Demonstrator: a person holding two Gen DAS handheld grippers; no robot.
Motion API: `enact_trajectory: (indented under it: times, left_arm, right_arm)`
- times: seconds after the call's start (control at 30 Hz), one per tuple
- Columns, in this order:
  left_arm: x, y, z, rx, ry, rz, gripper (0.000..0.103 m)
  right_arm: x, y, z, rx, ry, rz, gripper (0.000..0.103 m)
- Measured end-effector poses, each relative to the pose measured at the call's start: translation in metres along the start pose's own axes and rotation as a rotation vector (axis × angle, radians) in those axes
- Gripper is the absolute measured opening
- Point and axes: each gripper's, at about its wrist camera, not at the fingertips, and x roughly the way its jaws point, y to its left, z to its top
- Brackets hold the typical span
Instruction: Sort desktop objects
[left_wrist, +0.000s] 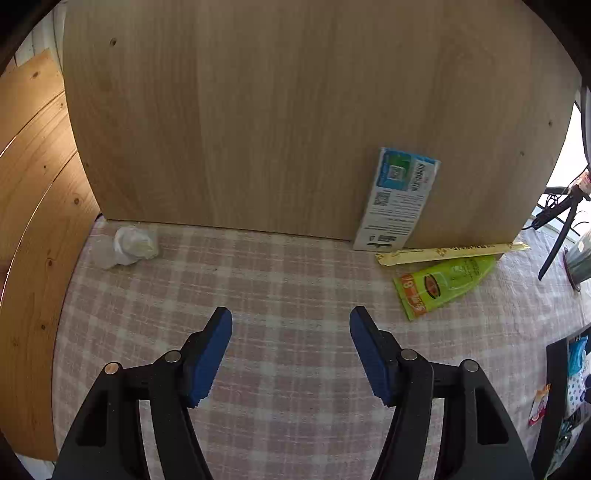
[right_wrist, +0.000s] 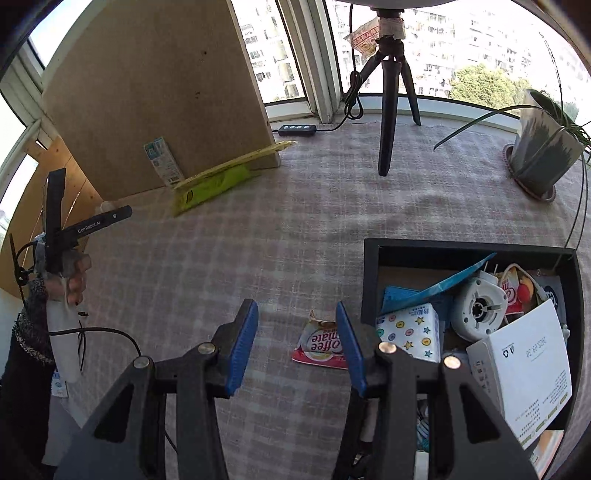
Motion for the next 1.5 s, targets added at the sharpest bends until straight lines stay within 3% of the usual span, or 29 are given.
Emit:
enact_trajectory:
  times: [0.27,0.4,0.6,0.93,1.1,1.5]
  left_arm:
    - [0.013,0.121,0.053,-0.188,-0.04,0.095,0.064]
    - [0.034,0.147,0.072,-0.232,-0.017,0.105,0.064]
    - [0.07,0.162,0.073,-0.239,0.061,0.12,0.064]
    - [0.089,0.143,0.04,-0.163,0.148,0.069,0.056]
    - [0.08,0.108,0.01,-0.054,0.138,0.08,0.056]
    - [0.044,0.007,-0.07,0.118,0.142,-0.06,0.056]
  right_arm:
    - [0.029,0.013,-0.001,0.003,0.065,-0.013,0.043]
    - [0.039,0.018,0.0,0.008,0.083,-0.014,0.043]
    - [0.049,0.024,-0.003,-0.003,0.108,-0.02,0.043]
    - [0.055,0.015,0.0,0.025,0.124,-0.014,0.043]
    - [0.054,0.019,0.0,0.019,0.112,-0.019,0.043]
    - [0.04,0.049,0.004,-0.078,0.039,-0.114,0.043]
